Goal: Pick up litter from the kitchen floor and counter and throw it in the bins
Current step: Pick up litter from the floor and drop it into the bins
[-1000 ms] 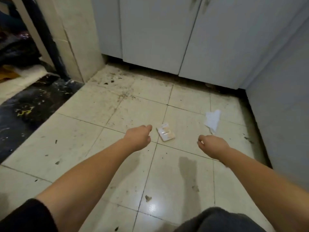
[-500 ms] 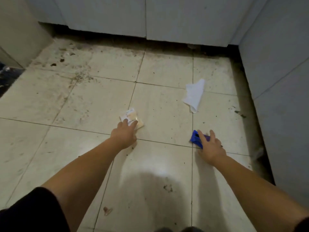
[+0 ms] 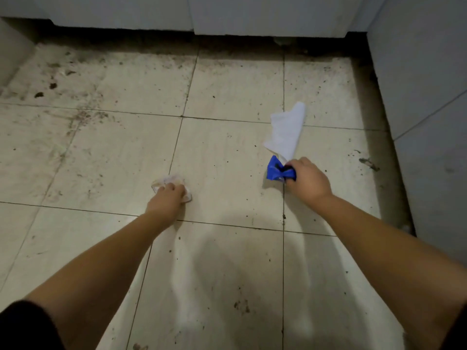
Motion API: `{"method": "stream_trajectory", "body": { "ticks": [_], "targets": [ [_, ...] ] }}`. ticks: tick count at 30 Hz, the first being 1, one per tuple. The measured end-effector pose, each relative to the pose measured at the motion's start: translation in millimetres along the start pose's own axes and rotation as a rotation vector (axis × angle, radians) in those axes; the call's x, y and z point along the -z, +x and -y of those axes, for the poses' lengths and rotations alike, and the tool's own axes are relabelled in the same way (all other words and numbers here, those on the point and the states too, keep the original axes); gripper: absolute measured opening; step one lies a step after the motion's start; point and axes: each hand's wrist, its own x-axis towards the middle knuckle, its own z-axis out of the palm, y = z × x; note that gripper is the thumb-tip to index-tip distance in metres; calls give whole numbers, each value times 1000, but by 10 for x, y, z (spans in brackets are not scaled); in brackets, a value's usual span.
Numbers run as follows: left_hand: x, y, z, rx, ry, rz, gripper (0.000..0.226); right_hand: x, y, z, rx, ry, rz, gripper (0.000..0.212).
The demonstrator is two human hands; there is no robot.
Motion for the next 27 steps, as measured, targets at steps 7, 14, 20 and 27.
{"method": "stream_trajectory", "body": {
  "ticks": [7, 14, 20, 27],
  "targets": [
    [-182, -187, -28, -32, -46, 39, 27, -96, 737, 301, -146, 58, 173, 25],
    [-238, -354, -47, -76, -36, 79, 22, -264, 816, 282, -170, -72, 137, 25],
    [-293, -613, 147, -108, -86, 156, 33, -148, 642, 324, -173, -84, 120, 26],
    [232, -1034, 532, -11, -402, -121, 7, 95, 167, 1581, -42, 214, 136, 45]
  ]
}}
